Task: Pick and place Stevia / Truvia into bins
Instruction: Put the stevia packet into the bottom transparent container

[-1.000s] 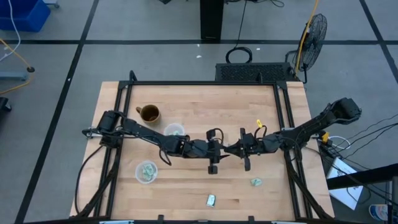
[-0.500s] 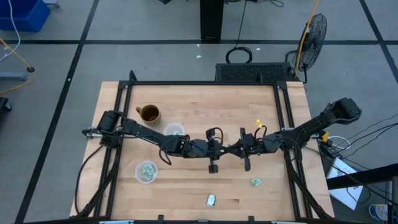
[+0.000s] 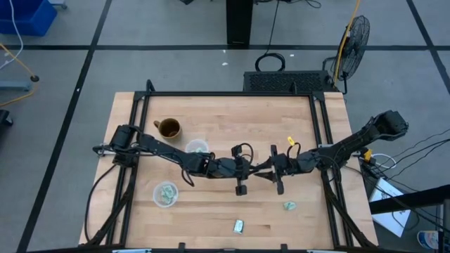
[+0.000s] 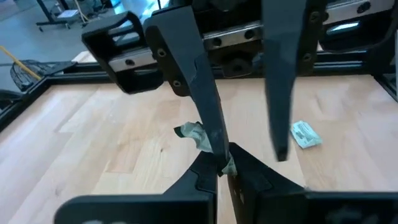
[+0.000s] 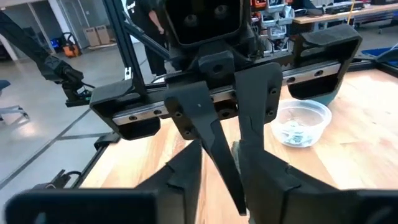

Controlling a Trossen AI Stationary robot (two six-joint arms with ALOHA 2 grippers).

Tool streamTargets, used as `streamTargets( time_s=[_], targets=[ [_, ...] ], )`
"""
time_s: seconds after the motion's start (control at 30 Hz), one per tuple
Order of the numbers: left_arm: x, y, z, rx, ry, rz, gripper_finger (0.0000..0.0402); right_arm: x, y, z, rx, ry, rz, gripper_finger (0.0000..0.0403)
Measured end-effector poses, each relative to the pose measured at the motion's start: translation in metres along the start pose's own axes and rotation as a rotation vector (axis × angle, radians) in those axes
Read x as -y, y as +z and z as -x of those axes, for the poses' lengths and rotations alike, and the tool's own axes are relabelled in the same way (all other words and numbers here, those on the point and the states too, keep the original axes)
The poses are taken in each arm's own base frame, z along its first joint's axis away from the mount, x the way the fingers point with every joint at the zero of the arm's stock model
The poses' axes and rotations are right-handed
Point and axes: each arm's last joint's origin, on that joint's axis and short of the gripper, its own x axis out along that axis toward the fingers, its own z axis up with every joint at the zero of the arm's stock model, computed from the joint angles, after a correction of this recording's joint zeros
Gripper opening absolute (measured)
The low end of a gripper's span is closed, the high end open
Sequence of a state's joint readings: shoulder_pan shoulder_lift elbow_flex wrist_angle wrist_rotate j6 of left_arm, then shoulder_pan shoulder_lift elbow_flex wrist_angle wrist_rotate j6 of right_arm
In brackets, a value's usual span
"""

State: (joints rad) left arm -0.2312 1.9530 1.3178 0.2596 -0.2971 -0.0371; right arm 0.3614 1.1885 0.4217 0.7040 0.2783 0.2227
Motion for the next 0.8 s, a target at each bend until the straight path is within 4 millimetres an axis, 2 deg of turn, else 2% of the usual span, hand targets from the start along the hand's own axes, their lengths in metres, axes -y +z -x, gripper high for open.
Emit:
streamTargets(
  time_s=[0.23,0.37,0.47,0.6,0.7,0.8],
  targets=[
    [0.009,-0.008,0.006,-0.100,-0.024,0.019,0.0019,0.001,0.000,0.000,0.006,-0.013,0.016,0.0159],
    [0.011,-0.010,0.024,-0.247,-0.013,0.071,0.0019,0.000,0.004,0.000,0.043,-0.006,0.055,0.0181],
    [0.013,-0.009,0.048,-0.383,0.009,0.133,0.0019,0.000,0.005,0.000,0.056,-0.004,0.073,0.0187],
    [0.014,-0.005,0.092,-0.576,0.063,0.225,0.0019,0.000,0.005,0.000,0.053,-0.005,0.090,0.0186],
    [0.016,-0.013,0.123,-0.761,0.164,0.327,0.0019,0.000,0.005,0.000,0.058,-0.006,0.114,0.0184],
    [0.028,-0.024,0.145,-0.908,0.250,0.414,0.0019,0.000,0.006,0.000,0.067,-0.005,0.144,0.0185]
  ],
)
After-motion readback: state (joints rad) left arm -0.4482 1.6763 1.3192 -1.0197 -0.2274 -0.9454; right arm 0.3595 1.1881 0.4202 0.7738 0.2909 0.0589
